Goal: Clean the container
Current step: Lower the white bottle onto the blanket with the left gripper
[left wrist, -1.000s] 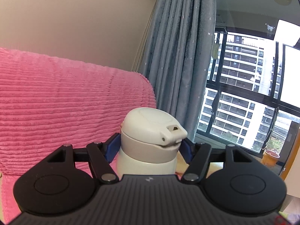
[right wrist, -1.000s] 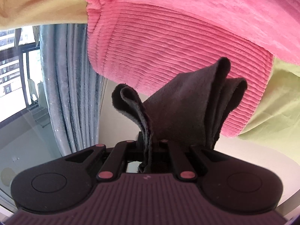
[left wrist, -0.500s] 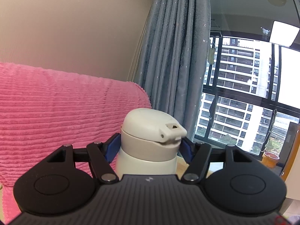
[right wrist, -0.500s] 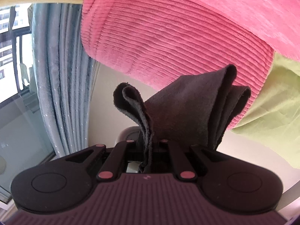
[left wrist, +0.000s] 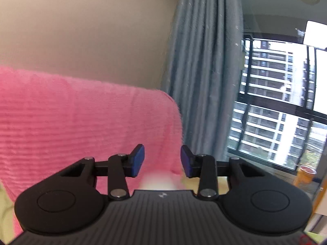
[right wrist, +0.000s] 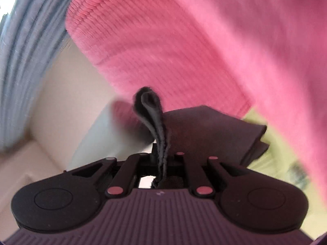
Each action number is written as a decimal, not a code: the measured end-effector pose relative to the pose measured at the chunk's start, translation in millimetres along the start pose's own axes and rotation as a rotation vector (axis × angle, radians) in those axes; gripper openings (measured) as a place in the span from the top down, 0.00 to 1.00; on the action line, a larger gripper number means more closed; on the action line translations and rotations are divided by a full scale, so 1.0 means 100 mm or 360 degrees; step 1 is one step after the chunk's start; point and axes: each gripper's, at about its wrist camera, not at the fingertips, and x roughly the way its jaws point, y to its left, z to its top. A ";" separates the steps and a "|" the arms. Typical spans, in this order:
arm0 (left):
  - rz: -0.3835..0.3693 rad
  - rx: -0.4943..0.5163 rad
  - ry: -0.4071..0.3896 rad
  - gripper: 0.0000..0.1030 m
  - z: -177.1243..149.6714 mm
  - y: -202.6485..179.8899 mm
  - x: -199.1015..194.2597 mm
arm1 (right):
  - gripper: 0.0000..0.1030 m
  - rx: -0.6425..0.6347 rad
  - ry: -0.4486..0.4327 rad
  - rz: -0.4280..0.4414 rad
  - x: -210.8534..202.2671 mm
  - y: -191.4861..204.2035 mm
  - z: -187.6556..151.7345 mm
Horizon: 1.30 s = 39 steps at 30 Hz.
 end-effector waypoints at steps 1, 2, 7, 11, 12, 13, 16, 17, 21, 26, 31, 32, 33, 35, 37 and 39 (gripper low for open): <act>0.0022 0.0011 -0.0003 0.57 0.00 0.02 0.02 | 0.94 -0.0041 -0.0044 -0.0049 -0.11 0.05 -0.02; 0.0055 0.0034 -0.0004 0.55 -0.01 0.04 0.05 | 0.94 -0.0140 -0.0055 -0.0127 -0.11 0.08 0.06; 0.0324 -0.0046 0.0250 0.54 -0.63 0.57 0.35 | 0.95 -0.0287 -0.0134 -0.0608 0.02 -0.03 0.48; 0.0455 -0.0241 0.0446 0.54 -1.13 1.10 0.39 | 0.95 -0.0516 0.0003 -0.0853 0.09 0.05 0.49; 0.0485 -0.0261 0.0472 0.53 -1.24 1.17 0.40 | 0.95 -0.0632 0.0031 -0.0925 0.10 0.08 0.49; 0.0509 -0.0296 0.0509 0.53 -1.35 1.23 0.41 | 0.95 -0.0748 0.0059 -0.0996 0.12 0.11 0.49; 0.0523 -0.0437 0.0627 0.44 -1.65 1.36 0.41 | 0.95 -0.1098 0.0144 -0.1207 0.18 0.20 0.50; 0.0531 -0.0491 0.0672 0.43 -1.75 1.40 0.42 | 0.95 -0.1216 0.0173 -0.1276 0.20 0.23 0.50; 0.0470 -0.0648 0.0775 0.42 -1.99 1.47 0.45 | 0.95 -0.1687 0.0291 -0.1546 0.28 0.34 0.50; 0.0425 -0.0765 0.0793 0.35 -2.14 1.40 0.57 | 0.95 -0.2284 0.0444 -0.1870 0.38 0.48 0.51; 0.0447 -0.0937 0.0832 0.35 -2.28 1.48 0.77 | 0.92 -0.2889 0.0605 -0.2176 0.47 0.63 0.51; 0.0456 -0.0974 0.0841 0.35 -2.31 1.50 0.82 | 0.92 -0.3012 0.0638 -0.2234 0.49 0.66 0.51; 0.0472 -0.1002 0.0846 0.35 -2.33 1.52 0.85 | 0.93 -0.3134 0.0672 -0.2292 0.51 0.68 0.51; 0.0488 -0.1054 0.0845 0.34 -2.37 1.56 0.89 | 0.85 -0.3381 0.0740 -0.2404 0.55 0.74 0.52; 0.0497 -0.1113 0.0833 0.31 -2.40 1.59 0.92 | 0.76 -0.3565 0.0762 -0.2477 0.53 0.74 0.49; 0.0518 -0.1201 0.0806 0.25 -2.45 1.64 0.95 | 0.77 -0.3627 0.0744 -0.2496 0.47 0.75 0.44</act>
